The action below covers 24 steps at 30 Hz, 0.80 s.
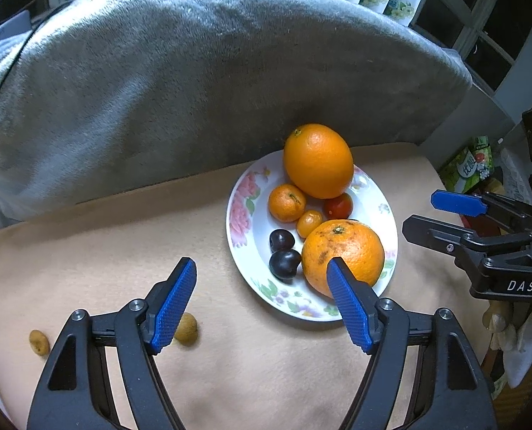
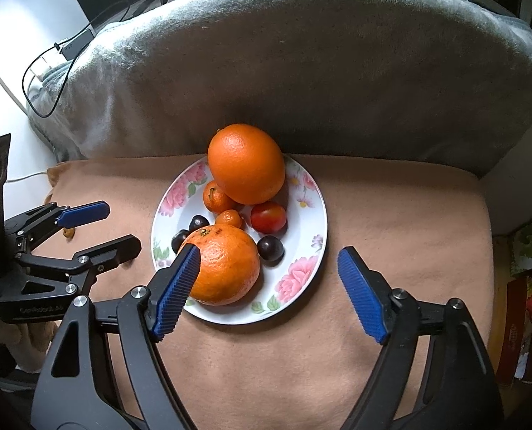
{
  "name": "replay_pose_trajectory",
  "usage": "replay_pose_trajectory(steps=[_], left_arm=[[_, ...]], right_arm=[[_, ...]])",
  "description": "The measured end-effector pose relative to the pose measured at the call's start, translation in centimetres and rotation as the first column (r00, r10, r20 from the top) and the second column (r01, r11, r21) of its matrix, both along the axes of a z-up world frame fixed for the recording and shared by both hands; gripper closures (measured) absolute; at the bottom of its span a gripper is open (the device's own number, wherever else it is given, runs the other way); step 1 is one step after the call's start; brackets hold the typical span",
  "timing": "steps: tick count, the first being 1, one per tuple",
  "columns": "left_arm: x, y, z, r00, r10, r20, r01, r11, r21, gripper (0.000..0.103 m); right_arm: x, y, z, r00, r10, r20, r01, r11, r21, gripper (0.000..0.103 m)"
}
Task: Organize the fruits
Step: 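Move the left tool to a small brown pear while the right tool approaches a brown longan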
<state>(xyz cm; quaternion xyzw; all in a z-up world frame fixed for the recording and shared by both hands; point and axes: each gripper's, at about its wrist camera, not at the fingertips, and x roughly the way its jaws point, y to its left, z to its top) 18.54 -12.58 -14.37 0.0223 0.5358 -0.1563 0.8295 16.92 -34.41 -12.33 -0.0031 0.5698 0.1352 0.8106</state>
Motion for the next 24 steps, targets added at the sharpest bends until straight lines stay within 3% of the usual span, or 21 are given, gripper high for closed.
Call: replay_pose_trajectory(steps=[11,24], left_arm=[[-0.7,0.4,0.9,1.000,0.010,0.024,-0.009,1.000,-0.005,0.027],[-1.9,2.4,2.5,0.998,0.046,0.053,-0.046,0.999,-0.006,0.027]], right_arm=[[-0.3,0.6,0.5,1.000,0.013,0.024,-0.012,0.999,-0.044,0.021],[-1.2,2.2,0.9,0.999,0.025,0.030,-0.024,1.000,-0.019,0.021]])
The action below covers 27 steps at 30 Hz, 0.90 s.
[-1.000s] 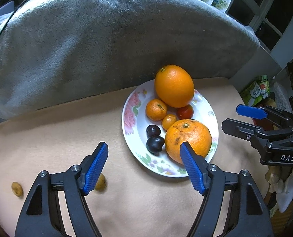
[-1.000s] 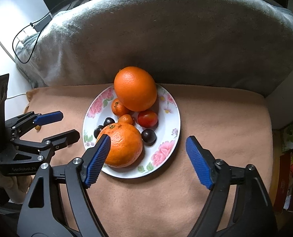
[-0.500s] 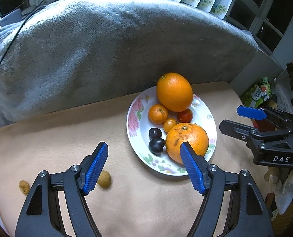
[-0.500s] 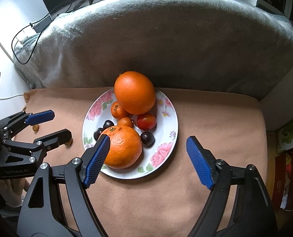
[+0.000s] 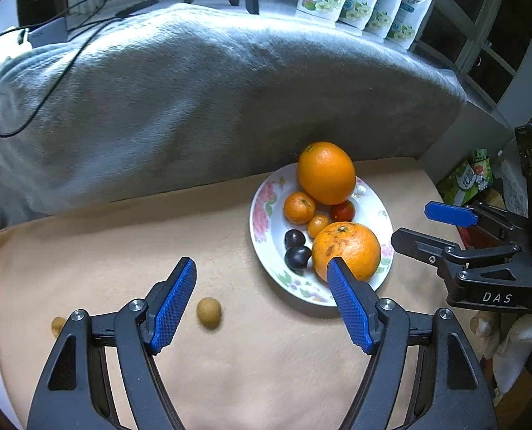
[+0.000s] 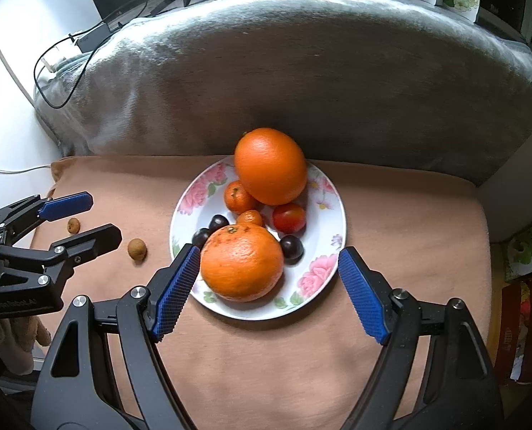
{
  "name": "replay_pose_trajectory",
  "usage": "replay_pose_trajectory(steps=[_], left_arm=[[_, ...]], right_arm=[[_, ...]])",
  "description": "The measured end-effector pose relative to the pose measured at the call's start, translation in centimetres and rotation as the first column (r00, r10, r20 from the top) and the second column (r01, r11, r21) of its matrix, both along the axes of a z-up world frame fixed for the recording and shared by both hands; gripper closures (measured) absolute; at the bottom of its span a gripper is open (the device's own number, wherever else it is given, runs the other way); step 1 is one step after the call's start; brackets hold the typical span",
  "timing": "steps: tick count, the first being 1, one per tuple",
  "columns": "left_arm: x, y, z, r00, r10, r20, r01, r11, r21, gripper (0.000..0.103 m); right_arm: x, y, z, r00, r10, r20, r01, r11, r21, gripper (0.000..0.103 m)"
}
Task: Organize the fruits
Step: 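Move the left tool to a small brown pear while the right tool approaches a brown longan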
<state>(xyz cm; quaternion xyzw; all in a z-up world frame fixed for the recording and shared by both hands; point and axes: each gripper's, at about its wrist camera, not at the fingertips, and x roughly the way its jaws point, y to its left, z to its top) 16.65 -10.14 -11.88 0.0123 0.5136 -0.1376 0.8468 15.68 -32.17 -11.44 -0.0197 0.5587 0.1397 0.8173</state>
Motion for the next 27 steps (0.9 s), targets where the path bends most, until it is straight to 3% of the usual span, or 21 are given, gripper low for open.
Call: replay_pose_trajectory(steps=[15,24,27], left_arm=[[-2.0,5.4,0.0,0.995,0.100,-0.007,-0.100,0.995,-0.011,0.027],[-3.9,11.1,-1.7,0.978,0.206,-0.037,-0.207,0.978,-0.010,0.028],[-4.2,13.1,-2.8,0.968,0.245,-0.061,-0.246,0.969,-0.007,0.030]], right_arm=[[-1.1,4.2,0.6,0.998,0.057,0.024,-0.057,0.998,0.017,0.021],[-2.8,9.4,0.3,0.985,0.169,0.037,-0.172,0.982,0.083,0.021],[-3.3,11.6,-0.9,0.976,0.215,0.010,-0.215,0.972,0.089,0.028]])
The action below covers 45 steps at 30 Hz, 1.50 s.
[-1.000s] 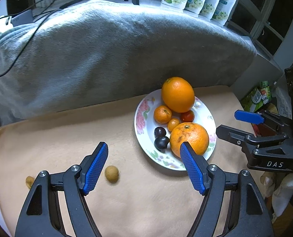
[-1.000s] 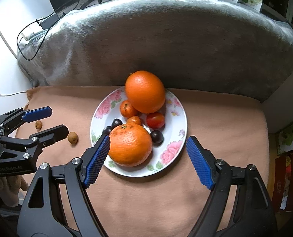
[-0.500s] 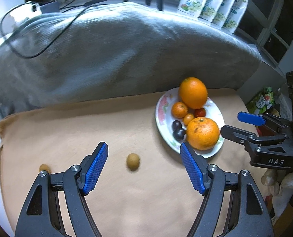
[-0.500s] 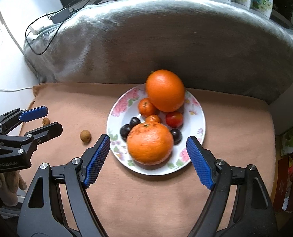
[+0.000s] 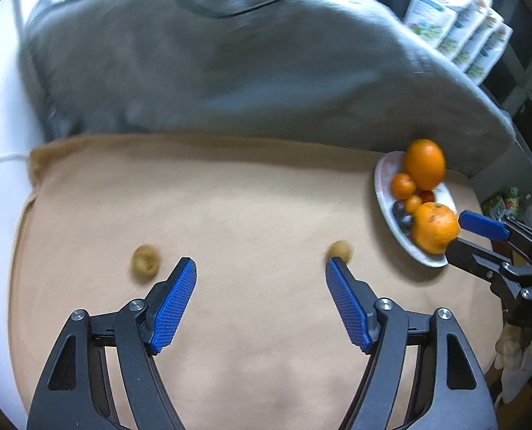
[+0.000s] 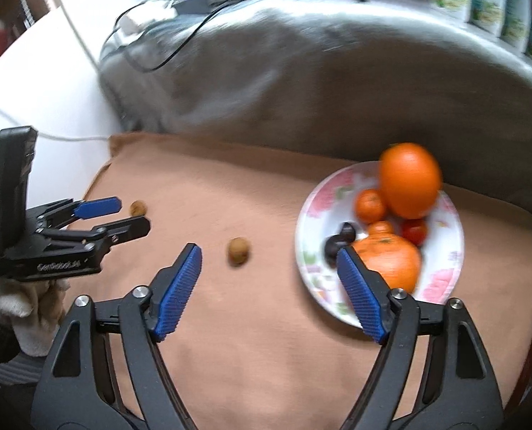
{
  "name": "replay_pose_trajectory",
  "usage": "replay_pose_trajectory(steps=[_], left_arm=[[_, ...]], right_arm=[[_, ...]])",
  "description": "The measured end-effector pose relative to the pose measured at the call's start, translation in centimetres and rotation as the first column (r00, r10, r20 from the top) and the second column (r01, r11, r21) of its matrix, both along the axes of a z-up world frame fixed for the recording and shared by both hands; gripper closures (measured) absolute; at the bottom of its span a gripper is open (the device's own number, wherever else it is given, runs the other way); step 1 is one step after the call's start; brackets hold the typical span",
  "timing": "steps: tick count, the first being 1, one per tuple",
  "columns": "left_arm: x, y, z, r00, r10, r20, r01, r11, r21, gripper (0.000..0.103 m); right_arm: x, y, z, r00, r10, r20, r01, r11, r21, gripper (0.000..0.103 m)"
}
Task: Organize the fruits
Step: 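Move the left tool to a small brown pear while the right tool approaches a brown longan, then close the left gripper on the pear while the right gripper closes on the longan, then carry the pear in the left gripper while the right gripper carries the longan to the plate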
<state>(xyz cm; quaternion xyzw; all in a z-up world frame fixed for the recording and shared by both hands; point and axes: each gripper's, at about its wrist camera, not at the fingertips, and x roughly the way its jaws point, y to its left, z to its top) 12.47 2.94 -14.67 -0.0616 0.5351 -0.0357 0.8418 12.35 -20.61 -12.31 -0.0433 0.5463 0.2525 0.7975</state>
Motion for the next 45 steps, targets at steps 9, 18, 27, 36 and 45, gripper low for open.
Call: replay_pose_trajectory(steps=[9,18,27,36,45], left_arm=[[-0.1,4.4,-3.0,0.995,0.086,-0.057,-0.088,0.996,-0.029,0.041],[0.3,7.7,-5.3,0.985,0.145,-0.090,-0.150,0.988,-0.043,0.047],[1.1,8.3,-6.6,0.984,0.143,-0.104,-0.149,0.987,-0.057,0.051],[0.3,9.2,-6.8,0.983,0.145,-0.109,-0.152,0.986,-0.065,0.066],[0.5,9.5,-7.2,0.982,0.152,-0.108,-0.160,0.985,-0.068,0.071]], right_arm=[[0.1,3.7,-3.4,0.995,0.048,-0.084,-0.048,0.999,-0.001,0.043],[1.5,5.9,-6.8,0.990,0.051,-0.129,-0.058,0.997,-0.050,0.057],[2.7,6.9,-8.6,0.988,0.049,-0.148,-0.063,0.994,-0.089,0.058],[3.2,7.7,-10.2,0.986,0.049,-0.161,-0.070,0.989,-0.129,0.062],[3.2,8.3,-11.2,0.983,0.055,-0.176,-0.085,0.983,-0.166,0.076]])
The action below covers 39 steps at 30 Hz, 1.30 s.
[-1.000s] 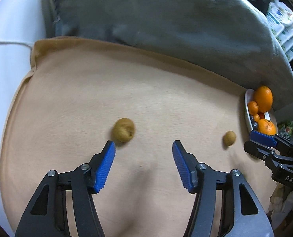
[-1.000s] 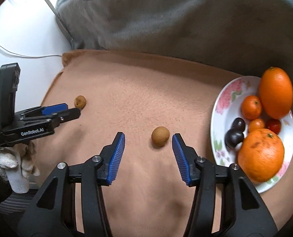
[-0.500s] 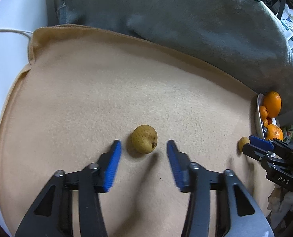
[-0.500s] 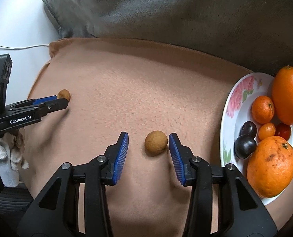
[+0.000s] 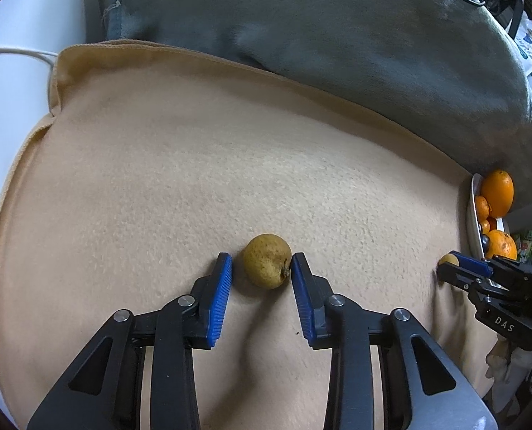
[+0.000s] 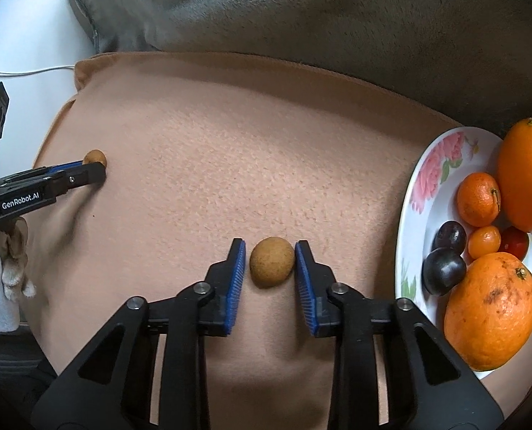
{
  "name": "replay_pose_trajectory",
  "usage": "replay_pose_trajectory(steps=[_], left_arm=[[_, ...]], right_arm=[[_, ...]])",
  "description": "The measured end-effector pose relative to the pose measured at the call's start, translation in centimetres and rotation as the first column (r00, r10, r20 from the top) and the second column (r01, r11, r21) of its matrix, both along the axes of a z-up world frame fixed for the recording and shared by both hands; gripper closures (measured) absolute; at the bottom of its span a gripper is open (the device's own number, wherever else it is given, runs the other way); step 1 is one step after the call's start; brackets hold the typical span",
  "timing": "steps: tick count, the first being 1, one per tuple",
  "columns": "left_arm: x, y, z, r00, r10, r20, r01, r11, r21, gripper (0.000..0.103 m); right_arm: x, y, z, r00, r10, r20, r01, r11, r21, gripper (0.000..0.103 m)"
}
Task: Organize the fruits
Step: 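Carry the pear in the left gripper while the right gripper carries the longan to the plate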
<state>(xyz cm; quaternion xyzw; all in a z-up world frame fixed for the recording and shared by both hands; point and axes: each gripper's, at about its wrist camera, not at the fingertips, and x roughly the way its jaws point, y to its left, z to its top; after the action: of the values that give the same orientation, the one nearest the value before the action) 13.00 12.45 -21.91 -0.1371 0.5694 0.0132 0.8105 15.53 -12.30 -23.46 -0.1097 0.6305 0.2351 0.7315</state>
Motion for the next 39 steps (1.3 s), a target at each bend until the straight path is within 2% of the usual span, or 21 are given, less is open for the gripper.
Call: replay_pose_trajectory(steps=[2,4,15,21,28,39], left_arm=[[0.3,-0.5,-0.2,1.000,-0.003,0.001,0.003,1.000,0.003,0.071],[0.6,-0.9,-0.2,1.000,-0.010,0.007,0.010,1.000,0.008,0.078],[1.5,-1.8,1.8,0.999,-0.033,0.031,0.033,0.999,0.008,0.078],[1.6,-3.6,3.5,0.995,-0.073,0.063,0.073,0.997,-0.002,0.078],[2.6,-7.1,5.0,0.986,-0.135,0.100,0.137,0.990,-0.016,0.078],[4.1,-14.1,5.9,0.967,-0.216,0.132,0.223,0.974,-0.040,0.078]], right_arm=[[0.0,0.2,-0.1,1.000,0.004,0.000,-0.004,1.000,-0.001,0.076],[-0.1,0.4,-0.1,1.000,0.012,0.002,-0.012,1.000,-0.003,0.076],[-0.5,-0.8,2.5,1.000,0.008,0.026,-0.009,0.998,0.057,0.076],[-0.2,-2.6,5.1,0.999,-0.016,0.052,0.011,0.996,0.093,0.076],[0.2,-5.9,8.0,0.995,-0.057,0.087,0.047,0.993,0.110,0.076],[0.9,-13.1,10.4,0.982,-0.135,0.131,0.121,0.987,0.108,0.076]])
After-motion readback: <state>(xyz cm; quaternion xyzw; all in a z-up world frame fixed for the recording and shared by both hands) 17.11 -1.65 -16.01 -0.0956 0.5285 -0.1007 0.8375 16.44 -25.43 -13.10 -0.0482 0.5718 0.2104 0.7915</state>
